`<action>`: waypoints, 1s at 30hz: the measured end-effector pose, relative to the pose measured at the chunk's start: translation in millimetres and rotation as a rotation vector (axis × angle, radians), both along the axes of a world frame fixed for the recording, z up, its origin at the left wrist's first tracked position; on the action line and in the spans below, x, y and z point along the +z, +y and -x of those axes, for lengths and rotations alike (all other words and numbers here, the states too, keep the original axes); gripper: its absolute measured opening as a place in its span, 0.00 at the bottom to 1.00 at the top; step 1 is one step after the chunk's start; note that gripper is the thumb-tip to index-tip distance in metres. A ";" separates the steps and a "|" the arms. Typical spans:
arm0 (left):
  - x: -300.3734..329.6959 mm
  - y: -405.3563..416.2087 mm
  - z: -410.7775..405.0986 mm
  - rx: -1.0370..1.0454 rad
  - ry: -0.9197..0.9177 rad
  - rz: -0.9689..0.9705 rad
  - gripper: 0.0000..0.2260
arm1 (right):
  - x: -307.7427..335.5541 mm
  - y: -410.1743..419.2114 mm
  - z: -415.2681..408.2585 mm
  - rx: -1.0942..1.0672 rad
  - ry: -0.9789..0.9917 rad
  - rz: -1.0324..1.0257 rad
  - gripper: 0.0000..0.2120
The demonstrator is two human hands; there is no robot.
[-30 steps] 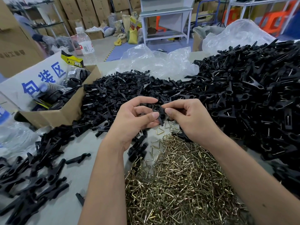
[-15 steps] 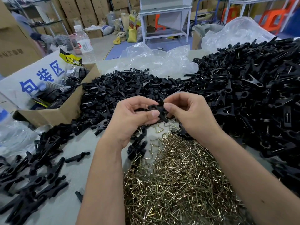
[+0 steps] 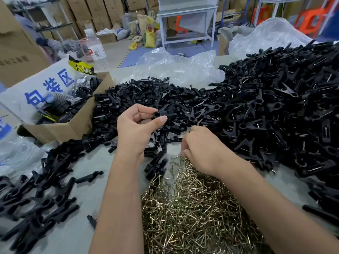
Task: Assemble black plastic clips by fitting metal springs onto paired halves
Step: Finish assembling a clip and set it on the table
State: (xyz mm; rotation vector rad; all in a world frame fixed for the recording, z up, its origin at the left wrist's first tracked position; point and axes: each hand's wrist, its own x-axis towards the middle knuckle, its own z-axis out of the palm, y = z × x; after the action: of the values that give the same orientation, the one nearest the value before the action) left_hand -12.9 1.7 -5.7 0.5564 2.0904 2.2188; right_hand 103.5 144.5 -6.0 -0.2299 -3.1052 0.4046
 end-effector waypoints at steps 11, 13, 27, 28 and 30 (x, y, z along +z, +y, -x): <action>2.3 -3.3 0.0 0.040 -0.019 0.028 0.12 | 6.3 15.1 -4.4 -0.070 0.176 0.325 0.07; 3.2 -3.8 -0.6 0.037 -0.017 0.033 0.13 | 6.5 20.0 -5.8 -0.113 0.279 0.510 0.07; 6.4 -7.2 -1.7 0.030 -0.037 0.016 0.11 | 25.6 51.4 -19.4 0.144 0.128 0.986 0.04; 6.5 -7.1 -1.9 0.030 -0.039 0.013 0.11 | 28.5 53.7 -21.4 0.207 0.046 0.972 0.03; 6.7 -6.7 -2.2 0.032 -0.044 0.012 0.11 | 29.1 54.3 -21.7 0.231 -0.018 0.860 0.05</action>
State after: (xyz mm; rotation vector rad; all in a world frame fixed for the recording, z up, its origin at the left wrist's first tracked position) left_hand -10.7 -5.0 1.0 0.4723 2.1044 2.2125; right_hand 125.2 198.8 23.1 0.1395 -2.7546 1.7142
